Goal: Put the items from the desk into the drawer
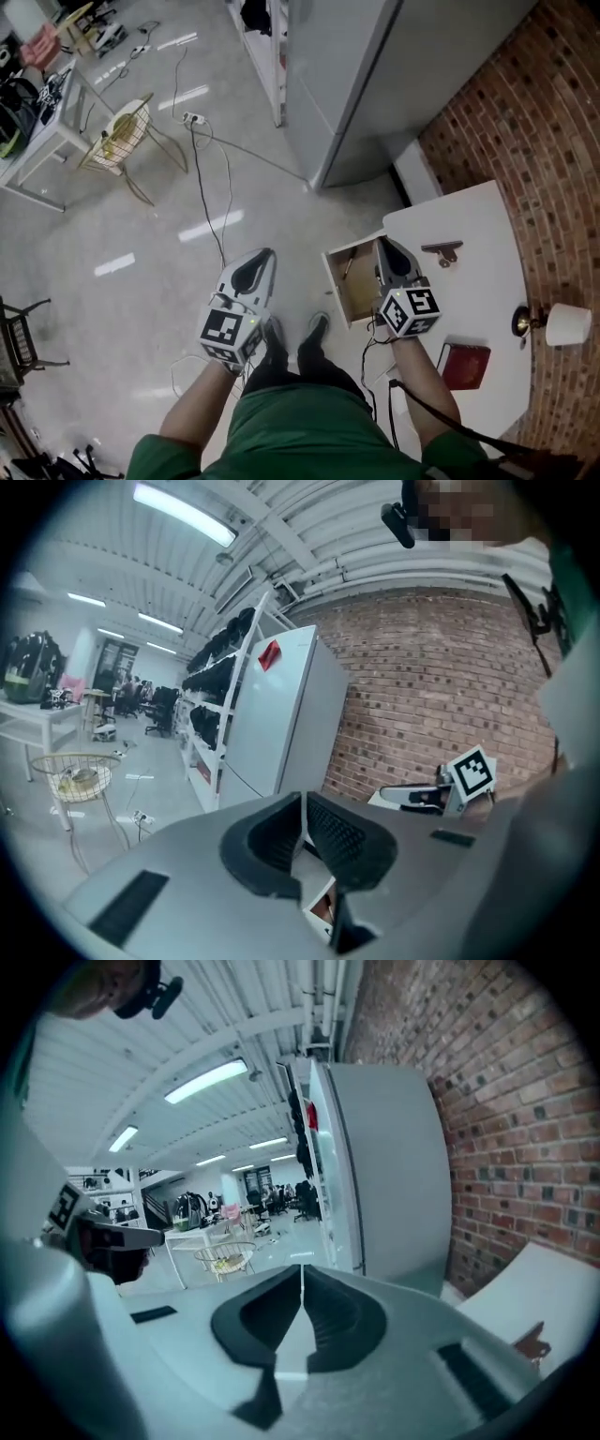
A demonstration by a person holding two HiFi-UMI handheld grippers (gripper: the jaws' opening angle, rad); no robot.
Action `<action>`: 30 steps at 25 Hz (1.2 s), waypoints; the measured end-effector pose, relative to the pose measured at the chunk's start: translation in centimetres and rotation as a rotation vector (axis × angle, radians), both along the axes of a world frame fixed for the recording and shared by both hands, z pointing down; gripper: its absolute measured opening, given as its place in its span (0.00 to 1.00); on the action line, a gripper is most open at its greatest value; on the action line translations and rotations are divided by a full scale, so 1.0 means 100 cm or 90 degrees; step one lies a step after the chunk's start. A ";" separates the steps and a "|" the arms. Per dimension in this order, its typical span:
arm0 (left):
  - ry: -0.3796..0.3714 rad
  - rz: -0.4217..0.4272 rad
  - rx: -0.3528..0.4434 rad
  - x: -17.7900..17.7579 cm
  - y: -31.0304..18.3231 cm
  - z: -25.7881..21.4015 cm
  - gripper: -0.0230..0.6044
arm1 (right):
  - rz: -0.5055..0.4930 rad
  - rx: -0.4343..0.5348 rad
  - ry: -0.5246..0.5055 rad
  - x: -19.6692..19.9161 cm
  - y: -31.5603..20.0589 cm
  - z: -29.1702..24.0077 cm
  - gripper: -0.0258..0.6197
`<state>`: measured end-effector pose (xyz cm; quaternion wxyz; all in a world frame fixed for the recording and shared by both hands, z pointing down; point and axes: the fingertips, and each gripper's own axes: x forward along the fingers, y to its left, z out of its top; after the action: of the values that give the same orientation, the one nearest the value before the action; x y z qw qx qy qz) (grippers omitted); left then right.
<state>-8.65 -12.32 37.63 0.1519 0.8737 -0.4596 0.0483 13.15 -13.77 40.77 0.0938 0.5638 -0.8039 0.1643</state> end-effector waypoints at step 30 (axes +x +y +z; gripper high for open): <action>0.013 -0.035 0.219 -0.004 -0.026 -0.221 0.06 | -0.071 0.301 0.008 -0.054 -0.003 -0.262 0.05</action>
<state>-9.01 -14.92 15.58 0.0059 0.8743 -0.4834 -0.0440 7.77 -14.11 14.53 -0.0268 0.5261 -0.8492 -0.0372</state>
